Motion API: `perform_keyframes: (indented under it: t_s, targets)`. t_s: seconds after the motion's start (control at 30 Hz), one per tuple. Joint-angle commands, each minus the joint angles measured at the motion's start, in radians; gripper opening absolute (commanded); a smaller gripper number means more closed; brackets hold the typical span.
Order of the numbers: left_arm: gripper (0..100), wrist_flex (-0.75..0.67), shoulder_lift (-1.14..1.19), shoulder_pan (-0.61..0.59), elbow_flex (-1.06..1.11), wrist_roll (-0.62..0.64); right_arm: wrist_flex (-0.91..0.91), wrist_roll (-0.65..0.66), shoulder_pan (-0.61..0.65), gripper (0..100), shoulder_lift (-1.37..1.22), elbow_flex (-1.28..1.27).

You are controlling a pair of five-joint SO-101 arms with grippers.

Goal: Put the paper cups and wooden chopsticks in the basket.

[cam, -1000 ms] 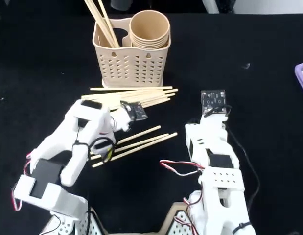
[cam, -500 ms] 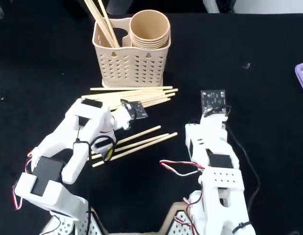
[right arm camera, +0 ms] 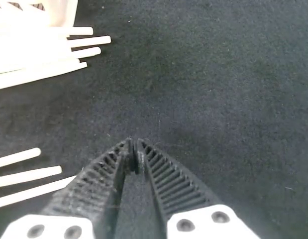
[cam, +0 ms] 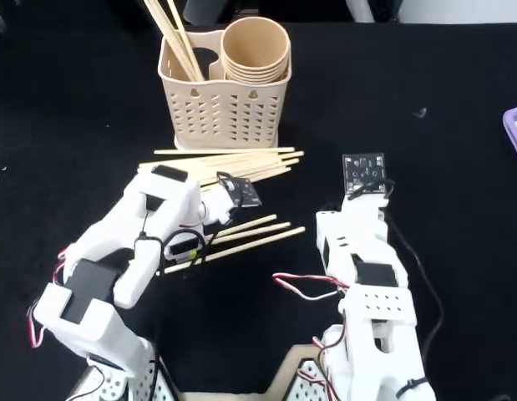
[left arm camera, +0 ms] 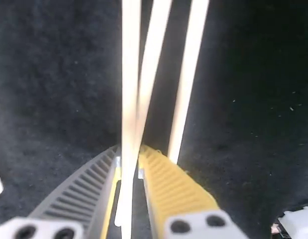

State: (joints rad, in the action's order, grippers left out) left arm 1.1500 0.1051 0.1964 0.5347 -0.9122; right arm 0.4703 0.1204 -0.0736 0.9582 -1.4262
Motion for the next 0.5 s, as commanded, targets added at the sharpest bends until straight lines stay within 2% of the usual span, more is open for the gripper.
perform_keyframes:
  t_s: [0.0, 0.23, 0.47]
  targets:
    - [3, 0.008, -0.118, -0.002, 0.008, 0.041, -0.023, -0.002, 0.014, 1.1, 0.002, 0.007]
    - [3, 0.003, -0.462, -0.007, 0.159, 0.087, -0.023, -0.002, 0.014, 1.1, 0.002, 0.008]
    - [3, -0.060, -0.620, -0.042, 0.249, 0.196, -0.023, -0.002, 0.014, 1.1, 0.002, 0.008]
